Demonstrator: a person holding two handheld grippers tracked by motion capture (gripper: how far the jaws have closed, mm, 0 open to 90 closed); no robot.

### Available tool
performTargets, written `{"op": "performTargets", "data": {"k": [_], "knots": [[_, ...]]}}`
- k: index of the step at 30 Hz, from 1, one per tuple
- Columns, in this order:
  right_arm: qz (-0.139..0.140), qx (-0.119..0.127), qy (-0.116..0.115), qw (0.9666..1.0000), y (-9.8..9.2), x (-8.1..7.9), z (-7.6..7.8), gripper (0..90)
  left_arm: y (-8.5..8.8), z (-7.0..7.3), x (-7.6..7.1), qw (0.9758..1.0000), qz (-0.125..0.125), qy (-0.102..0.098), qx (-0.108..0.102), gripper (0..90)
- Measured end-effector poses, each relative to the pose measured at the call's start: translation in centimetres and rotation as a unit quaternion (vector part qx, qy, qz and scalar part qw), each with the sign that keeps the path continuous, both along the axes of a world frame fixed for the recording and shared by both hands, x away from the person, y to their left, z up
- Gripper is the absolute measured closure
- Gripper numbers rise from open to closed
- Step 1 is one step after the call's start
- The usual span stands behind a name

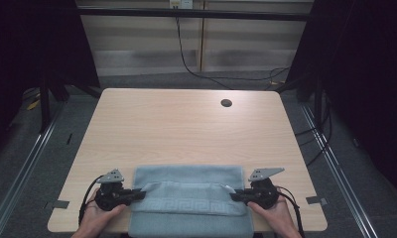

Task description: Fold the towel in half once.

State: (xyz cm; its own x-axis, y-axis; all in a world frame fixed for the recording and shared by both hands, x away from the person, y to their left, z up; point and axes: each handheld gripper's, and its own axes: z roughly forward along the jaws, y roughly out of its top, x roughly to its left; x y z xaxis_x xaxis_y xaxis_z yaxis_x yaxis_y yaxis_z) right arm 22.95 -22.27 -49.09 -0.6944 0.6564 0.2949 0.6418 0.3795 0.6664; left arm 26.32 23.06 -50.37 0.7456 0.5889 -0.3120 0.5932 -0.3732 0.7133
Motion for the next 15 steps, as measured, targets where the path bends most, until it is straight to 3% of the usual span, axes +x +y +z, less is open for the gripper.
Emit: {"op": "performTargets", "data": {"k": [1,4,11,13,15], "knots": [[-0.005,-0.015,-0.001,0.9999,0.1,0.2,-0.2,83.7,0.0,0.0,0.3,1.0,0.005,0.002,0.0,83.6],[-0.013,-0.006,0.001,0.9999,0.1,1.2,-0.7,84.2,-0.1,-0.1,1.7,0.9999,0.015,0.001,0.0,83.9],[-0.04,-0.054,-0.022,0.9975,1.1,4.9,-0.3,84.4,-1.0,-0.3,6.5,0.9993,0.034,-0.013,0.007,84.0],[-0.051,-0.053,-0.026,0.997,1.0,6.3,-0.5,84.4,-1.2,-0.3,8.2,0.9992,0.038,-0.01,0.008,84.1],[-0.057,-0.034,-0.02,0.9976,0.6,7.7,-0.7,84.4,-1.3,-0.4,9.5,0.9992,0.039,-0.006,0.004,84.1]]}}
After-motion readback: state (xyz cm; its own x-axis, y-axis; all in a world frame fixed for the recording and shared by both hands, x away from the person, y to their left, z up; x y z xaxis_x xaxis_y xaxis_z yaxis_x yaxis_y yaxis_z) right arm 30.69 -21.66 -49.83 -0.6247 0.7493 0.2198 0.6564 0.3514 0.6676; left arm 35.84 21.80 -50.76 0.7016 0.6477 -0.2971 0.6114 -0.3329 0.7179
